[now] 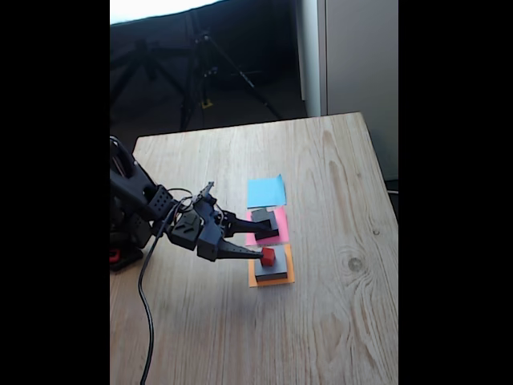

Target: Tower of hanoi

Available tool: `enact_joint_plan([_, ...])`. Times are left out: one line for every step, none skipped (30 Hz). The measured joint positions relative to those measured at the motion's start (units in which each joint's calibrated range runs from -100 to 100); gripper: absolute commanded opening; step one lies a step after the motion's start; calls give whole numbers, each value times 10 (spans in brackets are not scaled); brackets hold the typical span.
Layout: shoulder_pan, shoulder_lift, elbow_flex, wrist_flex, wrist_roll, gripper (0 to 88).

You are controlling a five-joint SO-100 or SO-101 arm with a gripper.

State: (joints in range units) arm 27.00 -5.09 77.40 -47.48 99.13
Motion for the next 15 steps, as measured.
enact_joint_plan([0, 10, 0, -10, 0, 239])
enact_joint_plan([0, 21, 0, -21, 0, 239])
enact_joint_plan([2, 32, -1, -30, 0, 239])
enact_joint_plan([4, 42, -1, -38, 0, 239])
enact_joint_plan([6, 50, -1, -48, 0, 239])
enact_joint_plan([9, 57, -2, -55, 0, 239])
enact_joint_plan([10, 66, -4, -63, 0, 239])
enact_joint_plan([10, 74, -6, -71, 0, 239])
enact_joint_plan([10, 84, -9, -78, 0, 239])
enact_joint_plan([10, 94, -12, -88, 0, 238])
enact_joint_plan([10, 104, -16, -98, 0, 238])
enact_joint_plan([10, 115, -19, -108, 0, 238])
enact_joint_plan([10, 126, -23, -119, 0, 238])
enact_joint_plan([10, 133, -27, -129, 0, 238])
enact_joint_plan([10, 142, -30, -139, 0, 237])
